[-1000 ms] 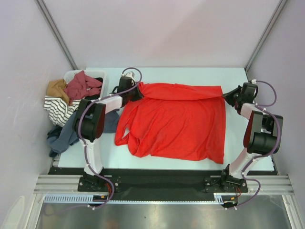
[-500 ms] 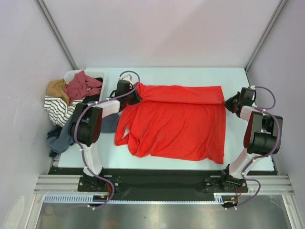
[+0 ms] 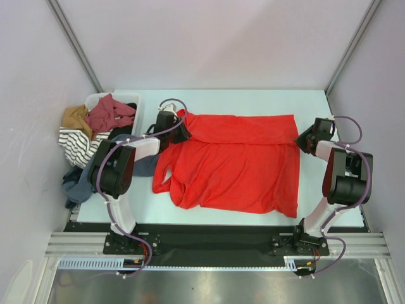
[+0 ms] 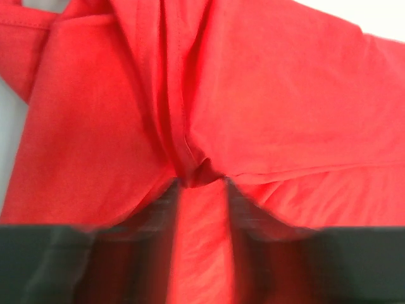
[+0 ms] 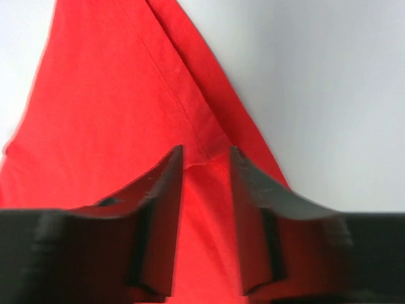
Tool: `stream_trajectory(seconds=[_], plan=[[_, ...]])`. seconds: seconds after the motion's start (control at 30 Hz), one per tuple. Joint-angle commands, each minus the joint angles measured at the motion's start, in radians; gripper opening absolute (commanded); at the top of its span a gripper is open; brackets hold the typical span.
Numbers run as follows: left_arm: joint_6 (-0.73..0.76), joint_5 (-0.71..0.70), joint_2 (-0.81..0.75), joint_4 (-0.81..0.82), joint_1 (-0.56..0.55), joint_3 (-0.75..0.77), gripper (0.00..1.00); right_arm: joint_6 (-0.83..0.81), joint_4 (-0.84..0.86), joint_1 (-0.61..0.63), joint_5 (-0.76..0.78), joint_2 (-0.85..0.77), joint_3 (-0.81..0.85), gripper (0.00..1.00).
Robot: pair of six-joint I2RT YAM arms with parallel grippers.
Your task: Fold and stack the tank tops
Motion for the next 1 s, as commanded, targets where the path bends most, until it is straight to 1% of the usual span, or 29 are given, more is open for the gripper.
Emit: stream_trajectory(seconds=[0.0, 0.07, 0.1, 0.17, 0.27, 0.3, 0.33, 0.43, 0.47, 0.57, 0.6, 0.7, 0.77, 0.8, 0.97], plan=[[-0.004, -0.033, -0.043, 0.037, -0.014, -0.015, 0.46, -0.031, -0.015, 0.011, 0.054, -0.049, 0.014, 0.43], [-0.004, -0.049, -0.062, 0.035, -0.014, -0.023, 0.56, -0.046, -0.018, 0.014, 0.082, -0.057, 0.032, 0.47], [0.0, -0.056, -0.071, 0.032, -0.014, -0.023, 0.63, -0.051, -0.024, 0.015, 0.083, -0.058, 0.043, 0.5], [0.016, -0.068, -0.092, 0.008, -0.012, -0.006, 0.68, -0.071, -0.039, 0.018, 0.096, -0.046, 0.095, 0.53], [0.037, -0.1, -0.109, -0.061, -0.014, 0.05, 0.7, -0.106, -0.094, 0.029, 0.106, 0.0, 0.17, 0.55], [0.045, -0.102, -0.109, -0.081, -0.011, 0.069, 0.71, -0.114, -0.126, 0.032, 0.113, 0.012, 0.228, 0.57], [0.054, -0.137, -0.108, -0.122, -0.008, 0.107, 0.72, -0.123, -0.14, 0.035, 0.125, 0.028, 0.255, 0.58], [0.06, -0.14, -0.086, -0.192, 0.014, 0.188, 0.75, -0.154, -0.183, 0.049, 0.134, 0.095, 0.354, 0.64], [0.059, -0.14, -0.077, -0.227, 0.032, 0.207, 0.75, -0.162, -0.208, 0.055, 0.139, 0.112, 0.385, 0.67], [0.057, -0.135, -0.051, -0.262, 0.067, 0.253, 0.77, -0.186, -0.255, 0.063, 0.14, 0.189, 0.483, 0.71], [0.057, -0.135, -0.037, -0.27, 0.074, 0.264, 0.78, -0.192, -0.269, 0.066, 0.13, 0.228, 0.505, 0.72], [0.057, -0.142, -0.011, -0.298, 0.097, 0.305, 0.82, -0.203, -0.307, 0.076, 0.137, 0.281, 0.583, 0.74], [0.06, -0.145, 0.018, -0.316, 0.106, 0.337, 0.89, -0.215, -0.333, 0.089, 0.148, 0.333, 0.633, 0.76], [0.063, -0.148, 0.026, -0.322, 0.107, 0.348, 0.96, -0.22, -0.344, 0.092, 0.157, 0.347, 0.649, 0.75], [0.077, -0.152, 0.116, -0.376, 0.118, 0.443, 0.96, -0.234, -0.409, 0.095, 0.16, 0.476, 0.753, 0.75]])
